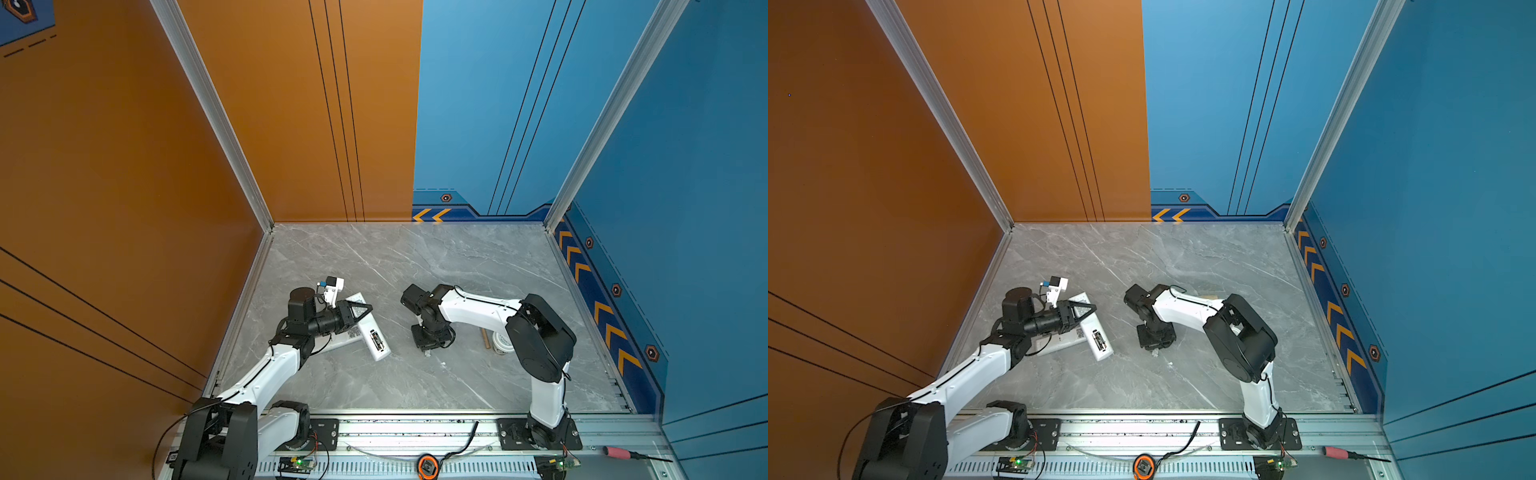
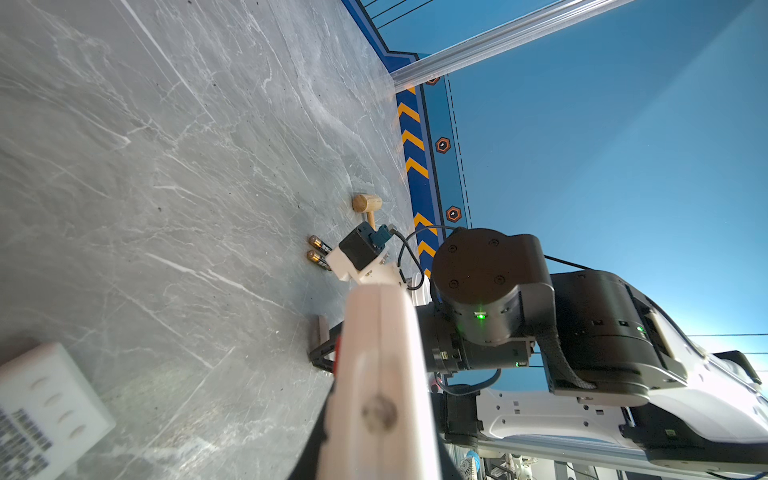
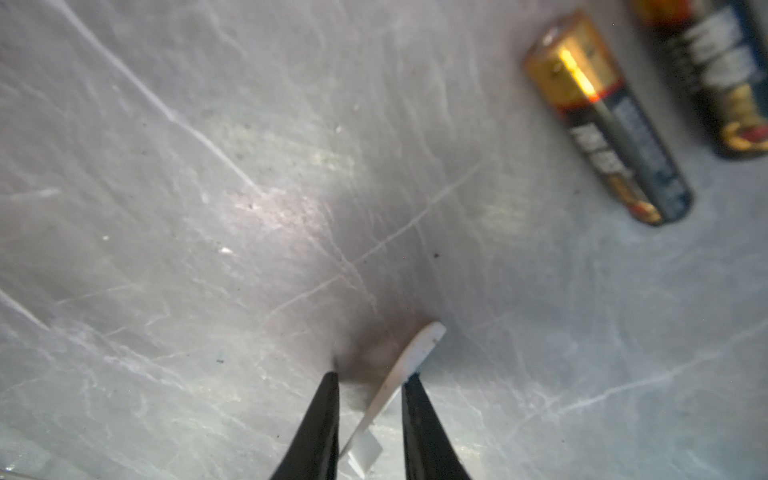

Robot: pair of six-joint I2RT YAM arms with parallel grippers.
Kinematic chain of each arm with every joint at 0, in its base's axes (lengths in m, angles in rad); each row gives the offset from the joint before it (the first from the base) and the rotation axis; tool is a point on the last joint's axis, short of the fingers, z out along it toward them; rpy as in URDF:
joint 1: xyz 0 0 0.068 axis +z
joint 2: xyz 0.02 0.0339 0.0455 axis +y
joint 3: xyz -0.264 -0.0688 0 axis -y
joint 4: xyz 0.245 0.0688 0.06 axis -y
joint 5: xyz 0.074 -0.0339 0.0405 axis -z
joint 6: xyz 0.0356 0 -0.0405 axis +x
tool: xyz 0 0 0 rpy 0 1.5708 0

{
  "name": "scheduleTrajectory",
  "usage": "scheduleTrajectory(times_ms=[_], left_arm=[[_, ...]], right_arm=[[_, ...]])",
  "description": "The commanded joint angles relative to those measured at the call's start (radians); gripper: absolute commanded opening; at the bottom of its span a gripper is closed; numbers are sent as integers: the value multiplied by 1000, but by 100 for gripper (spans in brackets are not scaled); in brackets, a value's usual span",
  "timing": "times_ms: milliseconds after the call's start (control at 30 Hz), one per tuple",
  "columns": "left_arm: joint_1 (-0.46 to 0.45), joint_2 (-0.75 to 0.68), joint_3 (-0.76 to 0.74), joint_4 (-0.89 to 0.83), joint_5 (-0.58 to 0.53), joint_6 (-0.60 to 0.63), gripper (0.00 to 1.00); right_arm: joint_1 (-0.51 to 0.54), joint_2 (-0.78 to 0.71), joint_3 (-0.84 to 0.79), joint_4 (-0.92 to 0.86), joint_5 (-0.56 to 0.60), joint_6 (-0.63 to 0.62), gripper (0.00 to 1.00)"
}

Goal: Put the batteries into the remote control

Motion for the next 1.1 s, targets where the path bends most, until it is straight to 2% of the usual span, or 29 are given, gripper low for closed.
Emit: scheduleTrajectory(times_ms=[0,367,500,633,800,900,1067], left_arm=[[5,-2,30,7,3,20,0],[-5,-7,26,6,3,18,0],[-8,-9,28,6,5,16,0],[-9,-12,29,6,11,15,0],[-5,-10,32,7,11,18,0],[0,-17,32,9,8,18,0],[14,-54,45,-70,-20,62,0]], right_arm=[[-12,6,-76,57,-18,17,20],[-19,-84,-136,133,-37,-24,1],[0,-186,-163,213,-58,-77,0],[41,-360,-173,310,-137,-140,0],[71,-503,-147,332,-205,-134,0],[63,-497,-176,349,-274,-118,0],[60,-379,-251,435,-361,-139,0]])
